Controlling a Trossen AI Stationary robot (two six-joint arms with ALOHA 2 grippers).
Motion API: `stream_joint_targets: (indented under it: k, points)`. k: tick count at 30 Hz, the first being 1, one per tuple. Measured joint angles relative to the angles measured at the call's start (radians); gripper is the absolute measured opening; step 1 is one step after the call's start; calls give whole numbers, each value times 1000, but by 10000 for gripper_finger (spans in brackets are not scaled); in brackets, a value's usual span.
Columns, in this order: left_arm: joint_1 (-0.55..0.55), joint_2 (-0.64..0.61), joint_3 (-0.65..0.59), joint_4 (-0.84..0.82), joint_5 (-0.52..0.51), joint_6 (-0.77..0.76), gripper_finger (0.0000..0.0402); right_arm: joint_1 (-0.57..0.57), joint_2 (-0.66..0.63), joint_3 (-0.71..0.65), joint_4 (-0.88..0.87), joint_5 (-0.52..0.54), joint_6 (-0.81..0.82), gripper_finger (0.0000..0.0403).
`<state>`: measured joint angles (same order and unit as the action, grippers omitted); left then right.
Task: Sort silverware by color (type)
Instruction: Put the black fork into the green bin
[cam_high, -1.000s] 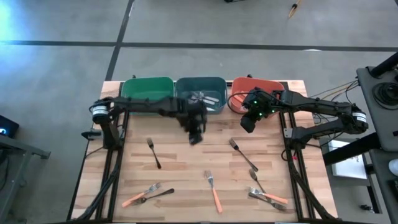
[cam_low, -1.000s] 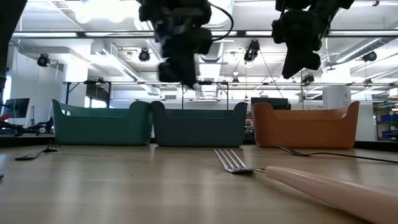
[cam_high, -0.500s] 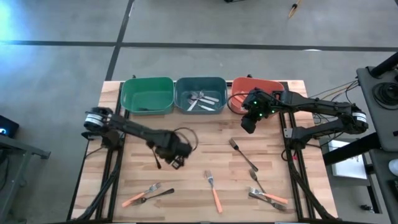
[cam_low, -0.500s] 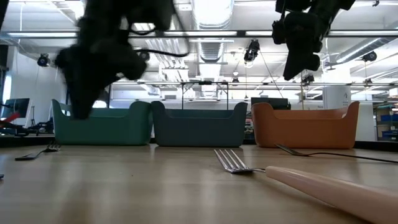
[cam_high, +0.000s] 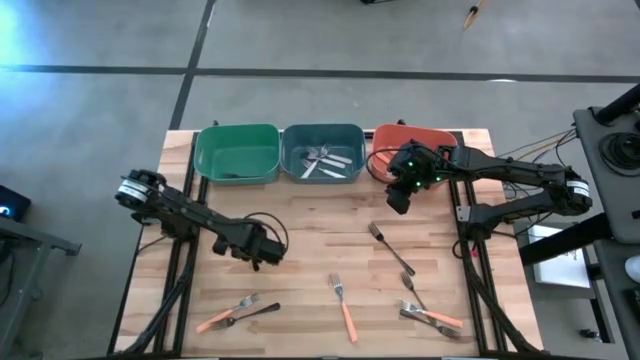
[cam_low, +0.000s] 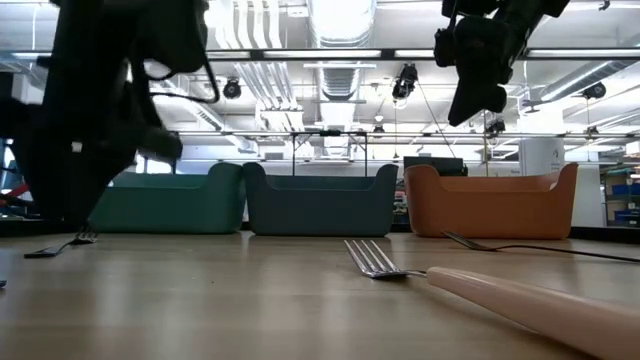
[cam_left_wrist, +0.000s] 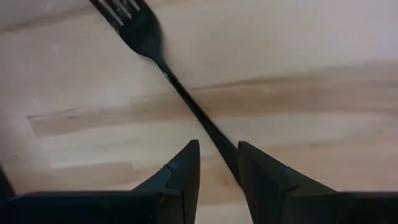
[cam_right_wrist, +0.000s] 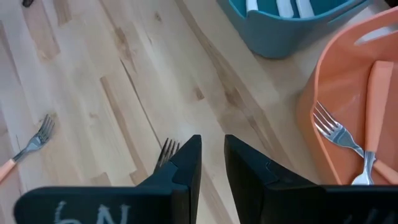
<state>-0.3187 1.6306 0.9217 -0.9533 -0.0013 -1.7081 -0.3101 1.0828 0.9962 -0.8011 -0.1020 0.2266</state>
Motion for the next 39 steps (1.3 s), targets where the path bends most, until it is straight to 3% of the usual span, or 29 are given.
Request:
stream_joint_targets:
  k: [9,13,18,26,39]
  points:
    - [0,-25,-159,206,-12,-105,90,0,0,0,1,0,9,61]
    - [2,-37,-175,228,-27,-119,69,0,0,0,18,0,9,61]
    - [7,-46,-177,242,-37,-114,9,-1,0,0,50,0,9,61]
    - [9,-56,-158,262,-67,-34,1,-2,0,0,91,0,8,61]
    - [17,-219,-99,559,-414,245,1,-2,0,0,105,0,67,61]
